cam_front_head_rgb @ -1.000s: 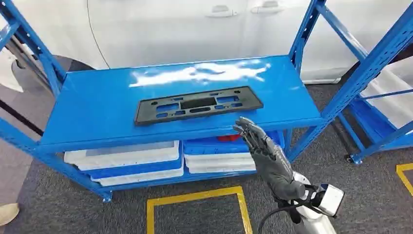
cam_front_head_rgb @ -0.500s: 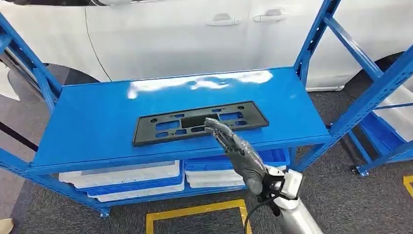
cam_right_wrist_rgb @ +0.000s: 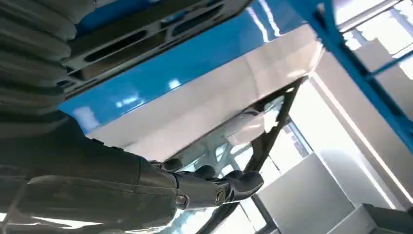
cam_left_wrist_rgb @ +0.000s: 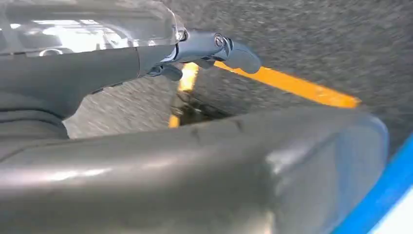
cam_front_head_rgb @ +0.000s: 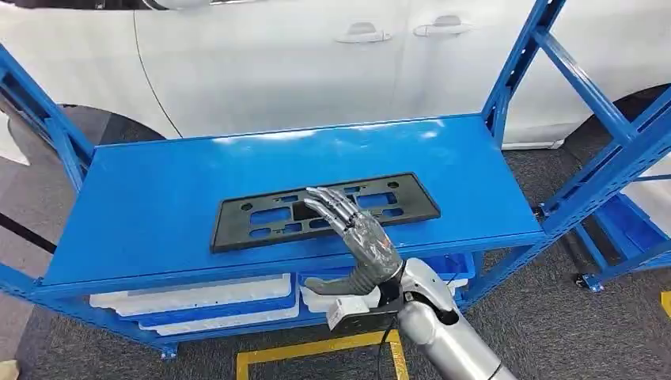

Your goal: Take the parts from the cabinet and place them on the table.

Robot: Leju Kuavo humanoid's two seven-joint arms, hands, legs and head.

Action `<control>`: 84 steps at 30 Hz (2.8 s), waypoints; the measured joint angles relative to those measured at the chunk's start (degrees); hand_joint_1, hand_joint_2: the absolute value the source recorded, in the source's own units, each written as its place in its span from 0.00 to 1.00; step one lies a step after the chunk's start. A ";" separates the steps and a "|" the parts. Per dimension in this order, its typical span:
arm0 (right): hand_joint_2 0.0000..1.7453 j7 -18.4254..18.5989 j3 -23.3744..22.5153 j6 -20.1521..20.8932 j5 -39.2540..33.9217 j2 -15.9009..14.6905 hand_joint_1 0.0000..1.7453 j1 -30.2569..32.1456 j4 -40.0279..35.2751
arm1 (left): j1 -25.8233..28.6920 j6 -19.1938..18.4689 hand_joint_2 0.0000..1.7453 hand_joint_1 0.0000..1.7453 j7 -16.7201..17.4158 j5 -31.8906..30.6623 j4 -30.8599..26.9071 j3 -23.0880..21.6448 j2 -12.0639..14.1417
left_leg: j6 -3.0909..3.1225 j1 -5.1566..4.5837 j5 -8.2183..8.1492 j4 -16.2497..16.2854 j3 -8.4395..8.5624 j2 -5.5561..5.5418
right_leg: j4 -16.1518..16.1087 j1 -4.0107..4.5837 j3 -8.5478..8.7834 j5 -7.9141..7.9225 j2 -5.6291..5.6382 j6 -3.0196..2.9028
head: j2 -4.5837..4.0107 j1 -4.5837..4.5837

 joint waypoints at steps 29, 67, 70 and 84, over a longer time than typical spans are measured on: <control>1.00 9.76 5.33 -12.45 23.57 -0.46 0.00 -1.73 4.63 | 0.49 5.92 0.00 0.00 11.78 -3.08 0.00 -1.99 -0.33 | 0.43 -0.07 0.85 -0.11 -0.61 0.26 | -0.68 -0.03 0.96 -0.19 -0.26 0.31 | 0.00 0.00; 1.00 22.14 14.99 -18.03 33.83 16.83 0.00 -22.64 51.17 | 0.58 3.30 0.00 0.00 8.54 -4.41 0.00 -3.63 -0.28 | -1.81 0.54 -7.45 17.28 -8.61 0.30 | -1.45 -0.14 0.50 1.01 -0.48 -1.64 | 0.00 0.00; 1.00 23.32 14.99 -17.22 34.40 16.92 0.00 -23.25 52.78 | 0.72 3.36 0.00 0.00 8.48 -4.24 0.00 -3.61 -0.22 | -1.85 0.70 -2.10 10.70 -5.73 0.31 | -1.35 -0.20 0.77 0.85 -0.35 -1.51 | 0.00 0.00; 1.00 39.18 11.00 -14.80 38.42 14.23 0.00 -29.01 61.76 | 0.80 2.82 0.00 0.00 7.25 -4.22 0.00 -3.56 -0.15 | 1.33 0.54 1.59 -0.41 -0.80 0.35 | 15.92 -0.28 -7.31 -6.23 -0.24 1.57 | 0.00 0.00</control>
